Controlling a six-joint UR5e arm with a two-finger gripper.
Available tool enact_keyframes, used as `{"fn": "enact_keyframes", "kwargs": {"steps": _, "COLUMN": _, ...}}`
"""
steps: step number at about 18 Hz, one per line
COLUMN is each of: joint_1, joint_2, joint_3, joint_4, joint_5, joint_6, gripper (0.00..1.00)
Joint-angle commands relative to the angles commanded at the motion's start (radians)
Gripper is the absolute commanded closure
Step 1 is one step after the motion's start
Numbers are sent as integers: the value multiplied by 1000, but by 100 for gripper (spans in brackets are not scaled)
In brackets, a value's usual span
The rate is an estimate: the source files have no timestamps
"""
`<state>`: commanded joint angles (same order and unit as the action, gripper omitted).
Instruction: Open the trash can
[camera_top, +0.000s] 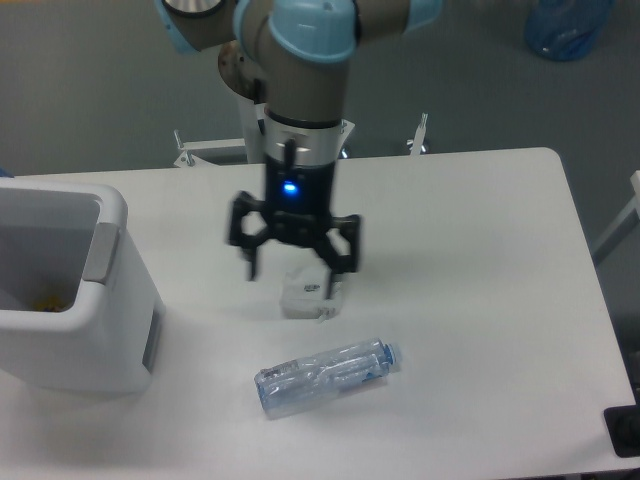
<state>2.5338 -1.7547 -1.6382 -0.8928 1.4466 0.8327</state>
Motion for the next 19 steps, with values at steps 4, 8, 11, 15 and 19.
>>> {"fn": "enact_keyframes", "kwargs": {"steps": 4, "joint_1": 63, "joint_2": -51, "joint_3": -5, "joint_4": -1, "joint_5": 6, "joint_6": 173, "gripper": 0}}
{"fn": "enact_keyframes", "kwargs": {"steps": 8, "joint_1": 117, "joint_2": -117, "joint_3": 15, "joint_4": 3, "joint_5": 9, "joint_6": 313, "gripper": 0}}
{"fn": "enact_keyframes", "kwargs": {"steps": 11, "joint_1": 160, "joint_2": -124, "joint_3": 2, "joint_4": 0, "joint_5": 9, "joint_6": 429, "gripper": 0}}
{"fn": "enact_keyframes", "kwargs": {"steps": 15, "joint_1": 168, "joint_2": -128, "joint_3": -29, "joint_4": -6, "joint_5": 27, "joint_6": 453, "gripper": 0}}
{"fn": "enact_keyframes", "kwargs": {"steps": 19, "joint_1": 160, "joint_2": -131, "joint_3": -49, "joint_4": -6, "joint_5": 94, "joint_6": 457, "gripper": 0}}
